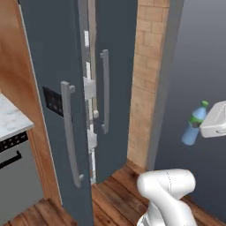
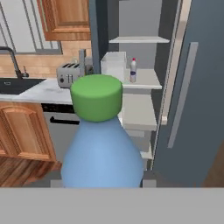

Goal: Take the bottled waters from the counter and place them in the freezer to freeze. Close the freezer door after placing the bottles.

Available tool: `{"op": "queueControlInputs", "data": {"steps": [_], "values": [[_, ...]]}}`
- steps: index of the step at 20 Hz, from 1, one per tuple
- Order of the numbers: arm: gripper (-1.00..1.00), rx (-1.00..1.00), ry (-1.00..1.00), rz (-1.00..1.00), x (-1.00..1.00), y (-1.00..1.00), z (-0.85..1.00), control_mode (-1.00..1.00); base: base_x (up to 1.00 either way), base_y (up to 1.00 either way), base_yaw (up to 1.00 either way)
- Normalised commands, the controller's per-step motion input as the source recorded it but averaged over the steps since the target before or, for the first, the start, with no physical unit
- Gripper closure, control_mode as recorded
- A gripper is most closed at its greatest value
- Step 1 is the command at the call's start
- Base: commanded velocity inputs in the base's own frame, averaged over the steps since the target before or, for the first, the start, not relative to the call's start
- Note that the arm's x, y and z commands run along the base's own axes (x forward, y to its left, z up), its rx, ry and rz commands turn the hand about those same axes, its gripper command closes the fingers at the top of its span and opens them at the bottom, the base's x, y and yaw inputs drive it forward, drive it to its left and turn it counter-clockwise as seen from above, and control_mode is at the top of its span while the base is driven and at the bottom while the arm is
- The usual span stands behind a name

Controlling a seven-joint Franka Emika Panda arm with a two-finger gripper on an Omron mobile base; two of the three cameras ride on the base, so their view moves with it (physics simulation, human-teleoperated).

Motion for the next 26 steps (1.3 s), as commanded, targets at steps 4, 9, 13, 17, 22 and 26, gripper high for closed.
{"op": "queueControlInputs", "data": {"steps": [4, 9, 13, 17, 22, 26], "values": [[1.00, 0.00, 0.00, 0.00, 0.00, 0.00, 0.00, 1.00, 0.33, -0.46, 0.58], [1.00, 0.00, 0.00, 0.00, 0.00, 0.00, 0.00, 1.00, 0.41, -0.42, 0.56], [1.00, 0.00, 0.00, 0.00, 0.00, 0.00, 0.00, 1.00, 0.41, -0.33, 0.53], [1.00, 0.00, 0.00, 0.00, 0.00, 0.00, 0.00, 1.00, 0.44, -0.25, 0.47], [1.00, 0.00, 0.00, 0.00, 0.00, 0.00, 0.00, 1.00, 0.41, -0.35, 0.41], [1.00, 0.00, 0.00, 0.00, 0.00, 0.00, 0.00, 1.00, 0.28, -0.64, 0.34]]}}
